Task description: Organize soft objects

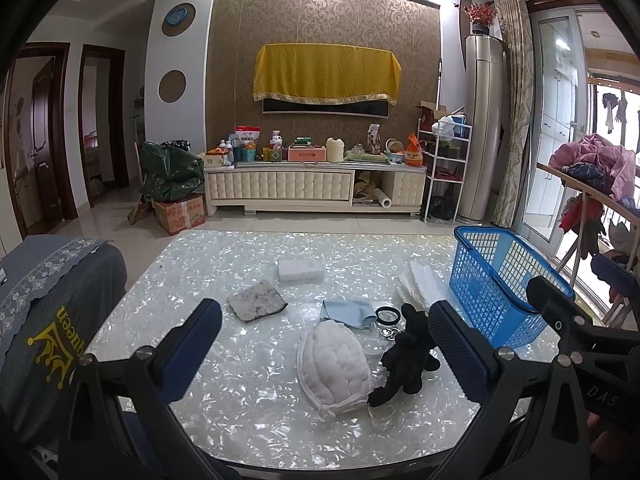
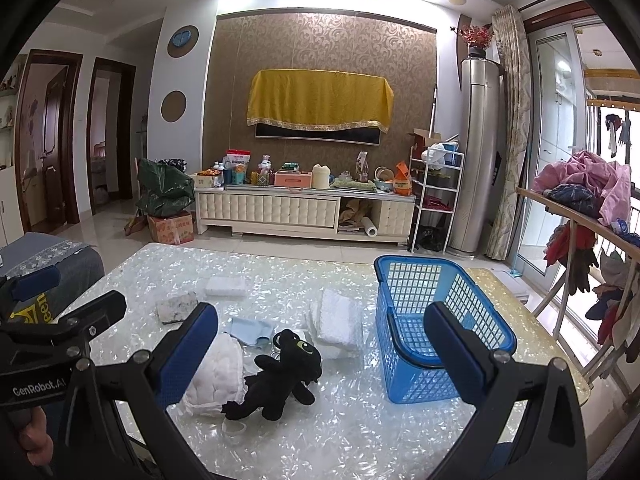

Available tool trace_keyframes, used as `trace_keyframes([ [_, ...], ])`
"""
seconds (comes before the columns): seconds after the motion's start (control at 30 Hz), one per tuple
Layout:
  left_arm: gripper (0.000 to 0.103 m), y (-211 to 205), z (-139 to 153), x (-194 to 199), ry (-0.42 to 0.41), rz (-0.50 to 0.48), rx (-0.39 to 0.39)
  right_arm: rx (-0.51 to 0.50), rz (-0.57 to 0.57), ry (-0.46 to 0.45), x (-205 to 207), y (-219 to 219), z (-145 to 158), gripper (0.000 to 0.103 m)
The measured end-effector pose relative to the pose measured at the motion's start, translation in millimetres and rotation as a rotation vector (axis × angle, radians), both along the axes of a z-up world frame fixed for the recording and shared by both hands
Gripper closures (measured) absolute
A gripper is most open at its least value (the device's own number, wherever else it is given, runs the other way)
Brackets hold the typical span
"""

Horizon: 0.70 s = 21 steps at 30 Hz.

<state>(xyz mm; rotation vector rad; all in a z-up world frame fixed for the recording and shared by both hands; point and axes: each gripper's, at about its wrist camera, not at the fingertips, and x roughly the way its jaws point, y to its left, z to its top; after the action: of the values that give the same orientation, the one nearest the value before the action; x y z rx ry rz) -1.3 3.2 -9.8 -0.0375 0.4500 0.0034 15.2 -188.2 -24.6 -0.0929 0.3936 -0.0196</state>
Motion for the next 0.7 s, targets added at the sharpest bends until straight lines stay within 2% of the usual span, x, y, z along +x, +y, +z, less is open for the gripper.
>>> trace_keyframes([
  [0.7,0.0,0.5,1.3,-0.4,-0.006,-0.002,0.005,-0.005,0.001,0.0,-1.2,1.9,1.3,0.0],
])
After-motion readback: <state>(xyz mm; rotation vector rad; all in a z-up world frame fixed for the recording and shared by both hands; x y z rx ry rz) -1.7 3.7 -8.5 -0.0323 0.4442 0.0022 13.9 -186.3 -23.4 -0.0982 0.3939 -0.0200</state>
